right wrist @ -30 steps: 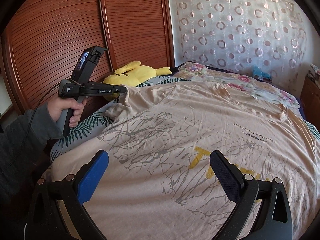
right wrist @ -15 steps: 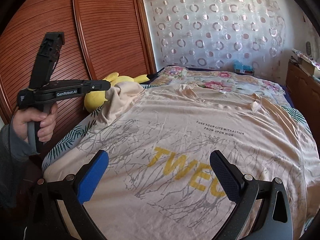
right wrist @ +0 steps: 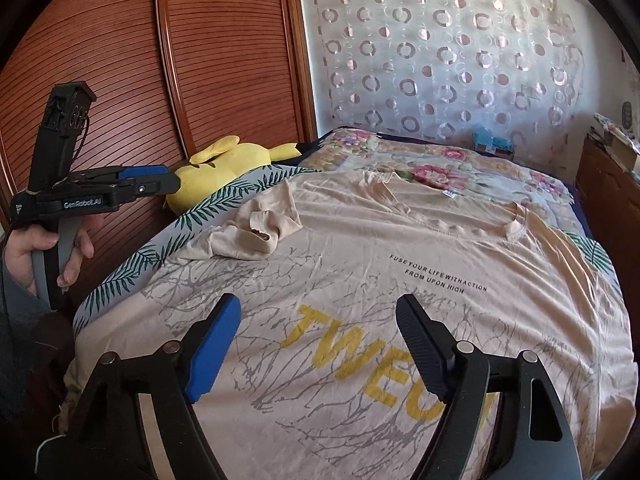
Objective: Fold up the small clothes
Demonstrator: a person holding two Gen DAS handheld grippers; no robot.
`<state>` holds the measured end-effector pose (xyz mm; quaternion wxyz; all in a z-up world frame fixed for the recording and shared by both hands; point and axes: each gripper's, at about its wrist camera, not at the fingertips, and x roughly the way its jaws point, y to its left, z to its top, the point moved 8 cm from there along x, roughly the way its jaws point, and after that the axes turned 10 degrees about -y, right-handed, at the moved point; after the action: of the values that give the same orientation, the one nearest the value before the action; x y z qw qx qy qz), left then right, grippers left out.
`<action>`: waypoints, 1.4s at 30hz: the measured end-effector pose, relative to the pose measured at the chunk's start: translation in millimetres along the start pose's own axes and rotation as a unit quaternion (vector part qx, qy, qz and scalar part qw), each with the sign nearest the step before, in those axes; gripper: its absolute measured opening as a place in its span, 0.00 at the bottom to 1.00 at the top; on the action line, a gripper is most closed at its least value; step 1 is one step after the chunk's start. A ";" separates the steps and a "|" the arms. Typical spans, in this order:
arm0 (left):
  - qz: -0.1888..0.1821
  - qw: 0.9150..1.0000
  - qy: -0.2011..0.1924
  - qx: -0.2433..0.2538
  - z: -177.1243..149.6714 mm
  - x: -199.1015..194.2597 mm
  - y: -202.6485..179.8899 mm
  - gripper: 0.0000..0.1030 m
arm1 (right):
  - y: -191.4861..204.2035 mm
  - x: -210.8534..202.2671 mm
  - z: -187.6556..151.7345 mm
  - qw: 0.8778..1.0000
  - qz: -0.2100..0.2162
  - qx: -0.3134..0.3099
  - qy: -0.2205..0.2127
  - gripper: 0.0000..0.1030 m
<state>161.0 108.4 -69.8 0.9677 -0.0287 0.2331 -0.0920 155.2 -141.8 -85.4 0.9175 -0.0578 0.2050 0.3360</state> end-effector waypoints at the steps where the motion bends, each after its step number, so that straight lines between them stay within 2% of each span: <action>1: 0.001 1.000 -0.003 -0.009 -2.0 -2.9 5.1 0.80 | 0.5 5.1 3.7 1.000 0.003 -0.005 0.002 0.78; 4: 0.022 1.000 -0.006 -0.016 -7.9 -7.9 15.7 0.80 | 0.9 24.4 14.6 1.000 0.014 -0.011 0.014 0.76; 6: 0.031 0.999 -0.006 -0.020 -12.3 -9.2 21.4 0.80 | 4.7 37.7 20.6 0.999 0.036 -0.009 0.025 0.72; 9: 0.034 0.999 -0.003 -0.031 -20.4 -11.8 29.2 0.80 | 10.9 62.5 31.0 0.998 0.054 -0.011 0.036 0.67; 13: 0.040 0.998 -0.005 -0.040 -29.2 -17.6 35.6 0.80 | 19.9 101.5 33.6 0.996 0.069 -0.008 0.059 0.67; 15: 0.041 0.998 -0.005 -0.043 -33.0 -19.9 37.7 0.80 | 26.9 122.0 30.3 0.994 0.075 -0.011 0.072 0.61; 20: 0.044 0.998 -0.002 -0.040 -41.3 -24.9 37.7 0.80 | 41.2 164.6 22.0 0.990 0.093 -0.009 0.109 0.38; 24: 0.047 0.998 -0.002 -0.034 -47.0 -28.5 36.2 0.80 | 46.4 186.0 23.8 0.988 0.097 -0.012 0.120 0.34; 28: 0.047 0.998 -0.002 -0.035 -50.3 -29.6 34.2 0.80 | 47.2 201.1 23.9 0.988 0.065 -0.038 0.131 0.33; 31: 0.044 0.998 -0.002 -0.036 -52.7 -29.1 32.5 0.80 | 44.2 208.6 22.2 0.988 0.054 -0.040 0.135 0.19; 32: 0.043 0.998 0.000 -0.037 -54.5 -28.7 32.1 0.80 | 42.7 209.6 21.7 0.989 0.051 -0.041 0.135 0.10; 33: 0.043 0.998 0.002 -0.037 -56.1 -27.6 31.7 0.80 | 41.6 210.7 21.7 0.989 0.052 -0.037 0.134 0.07; 36: 0.042 0.998 0.006 -0.037 -59.5 -27.0 30.0 0.80 | 38.8 204.2 26.6 0.992 0.059 -0.021 0.114 0.05; 42: 0.040 0.999 0.007 -0.036 -58.5 -25.5 26.1 0.80 | 18.1 177.0 33.4 0.996 0.045 0.014 0.076 0.05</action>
<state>116.3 138.1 -113.1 0.9672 -0.0532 0.2442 -0.0450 277.0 -14.8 -127.9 0.8837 -0.0615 0.2814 0.3689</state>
